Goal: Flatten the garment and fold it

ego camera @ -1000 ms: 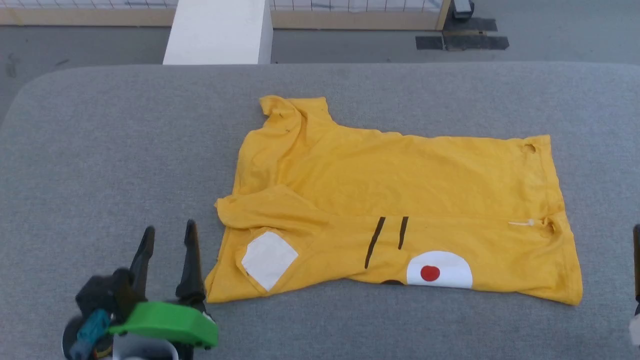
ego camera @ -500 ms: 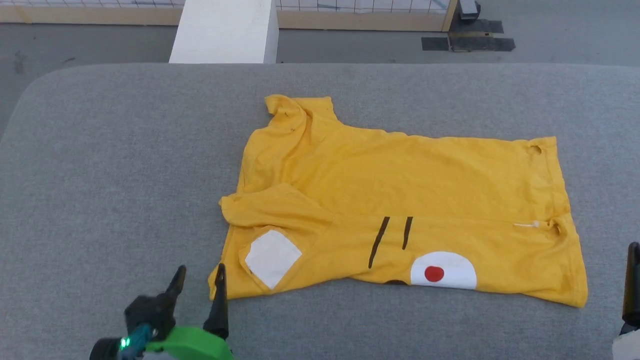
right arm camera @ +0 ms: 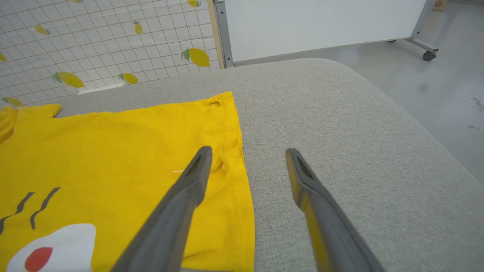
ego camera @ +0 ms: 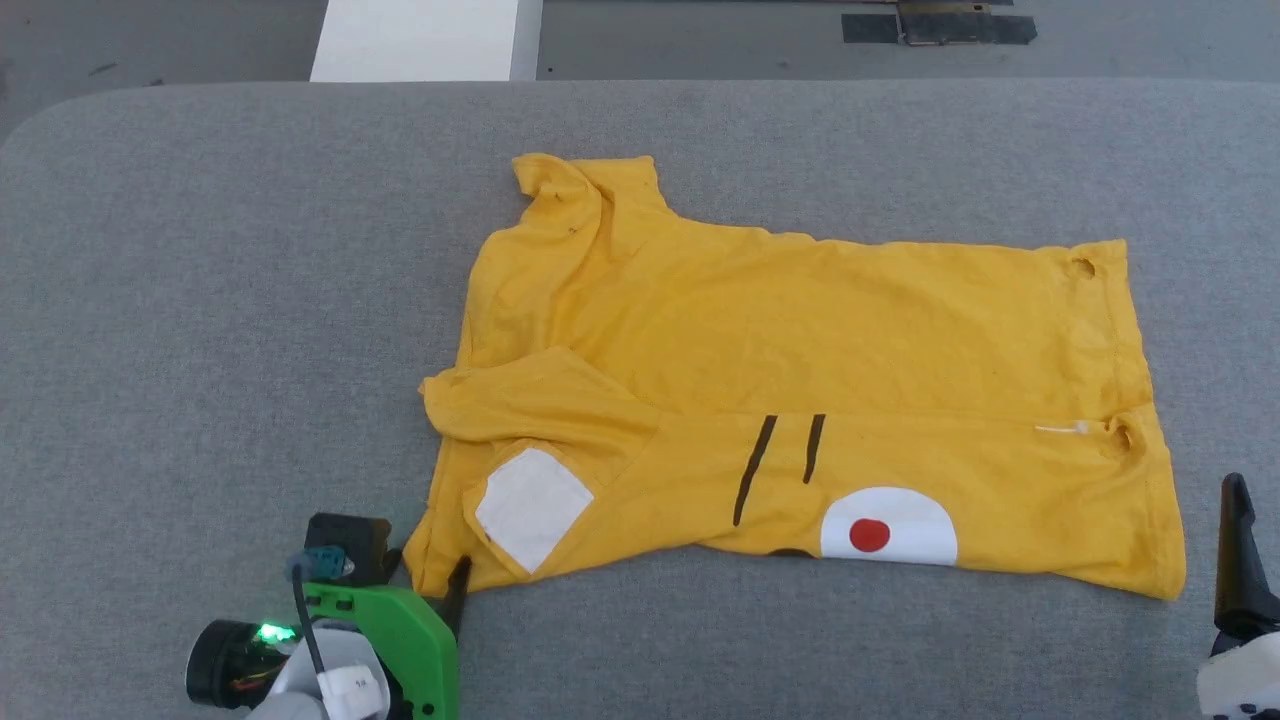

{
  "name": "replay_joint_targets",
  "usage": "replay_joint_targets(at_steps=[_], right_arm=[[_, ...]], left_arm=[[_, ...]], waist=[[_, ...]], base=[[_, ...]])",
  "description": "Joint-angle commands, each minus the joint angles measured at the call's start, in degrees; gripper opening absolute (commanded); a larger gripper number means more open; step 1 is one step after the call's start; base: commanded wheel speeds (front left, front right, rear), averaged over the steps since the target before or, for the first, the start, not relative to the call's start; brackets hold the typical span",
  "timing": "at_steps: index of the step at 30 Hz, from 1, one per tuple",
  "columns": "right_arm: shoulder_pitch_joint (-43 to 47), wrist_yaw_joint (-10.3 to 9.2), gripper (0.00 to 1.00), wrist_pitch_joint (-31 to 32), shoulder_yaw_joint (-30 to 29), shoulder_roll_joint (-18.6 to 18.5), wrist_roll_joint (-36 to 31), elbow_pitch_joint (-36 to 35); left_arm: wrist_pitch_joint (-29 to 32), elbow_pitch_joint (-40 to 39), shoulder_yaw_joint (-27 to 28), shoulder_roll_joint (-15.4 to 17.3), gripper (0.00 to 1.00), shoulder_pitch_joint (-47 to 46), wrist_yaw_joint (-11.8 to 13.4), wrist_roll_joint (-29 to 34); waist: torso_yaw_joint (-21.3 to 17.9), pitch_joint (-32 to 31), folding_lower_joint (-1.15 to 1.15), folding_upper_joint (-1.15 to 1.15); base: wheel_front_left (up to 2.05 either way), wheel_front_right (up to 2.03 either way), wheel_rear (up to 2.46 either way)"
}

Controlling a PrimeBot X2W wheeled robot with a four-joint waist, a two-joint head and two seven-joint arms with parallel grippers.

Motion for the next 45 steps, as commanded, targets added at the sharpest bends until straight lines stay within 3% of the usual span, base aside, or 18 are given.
replay_joint_targets(at_steps=[1, 2, 3, 10, 16, 19, 30, 31, 32, 40, 45], right_arm=[[-0.9, -0.08, 1.0, 0.3, 0.3, 0.1, -0.1, 0.1], [-1.1, -0.08, 1.0, 0.5, 0.5, -0.1, -0.1, 0.1], [-1.5, -0.08, 1.0, 0.7, 0.9, -0.4, -0.2, 0.1], [-5.2, -0.08, 1.0, 4.2, 3.5, -5.3, 0.9, 0.4], [-5.6, -0.08, 1.0, 14.4, 4.1, -9.1, 1.9, 4.4], [-4.5, -0.08, 1.0, 19.0, 4.4, -9.8, 2.9, 6.4], [-4.7, -0.08, 1.0, 25.0, 5.3, -8.0, 5.9, 13.8], [-4.8, -0.08, 0.41, 26.0, 5.4, -7.9, 6.1, 14.5], [-5.0, -0.08, 0.0, 26.5, 5.6, -7.8, 6.2, 14.8], [-8.3, -0.08, 0.0, 25.0, 4.6, -8.3, 6.3, 13.9], [-8.4, -0.08, 0.0, 25.4, 2.5, -9.9, 6.7, 10.7]], left_arm=[[1.0, 1.4, -0.4, 0.2, 1.0, -0.6, -0.6, -0.9], [1.2, 1.7, -0.6, -0.1, 0.33, -0.6, -1.0, -1.5], [1.3, 1.9, -0.8, -0.3, 0.0, -0.5, -1.6, -2.0], [-1.2, 2.0, 0.4, -0.9, 0.0, 1.4, -1.8, -3.8], [-2.6, 0.2, 1.1, -0.8, 0.0, 2.8, -1.1, -4.3], [-2.6, -0.7, 1.0, -0.9, 0.0, 2.4, -0.9, -4.1], [-2.6, -1.6, 0.6, -1.6, 0.0, -1.5, -0.8, -3.0], [-2.6, -1.6, 0.7, -1.5, 0.0, -1.7, -0.8, -3.0], [-2.7, -1.5, 0.7, -1.5, 0.0, -1.9, -0.8, -2.9], [-4.0, -1.9, 2.5, -1.5, 0.0, -2.0, -1.2, -4.9], [-3.7, -5.4, 5.2, 0.0, 0.0, 0.4, 0.0, -7.2]], waist=[[-0.3, 0.4, 0.0, 0.0], [-0.3, 0.5, 0.0, 0.0], [-0.4, 0.5, 0.0, 0.0], [-0.4, -1.1, 0.0, 0.0], [0.4, -1.5, 0.0, 0.0], [1.1, -0.3, 0.0, 0.0], [2.5, 3.6, 0.0, 0.0], [2.6, 3.8, 0.0, 0.0], [2.6, 3.8, 0.0, 0.0], [2.1, 2.0, 0.0, 0.0], [2.1, -0.4, 0.0, 0.0]], base=[[0.0, 0.0, 0.0], [0.0, 0.0, 0.0], [0.0, 0.0, 0.0], [0.0, 0.0, 0.0], [0.0, 0.0, 0.0], [0.0, 0.0, 0.0], [0.0, 0.0, 0.0], [0.0, 0.0, 0.0], [0.0, 0.0, 0.0], [0.0, 0.0, 0.0], [0.0, 0.0, 0.0]])
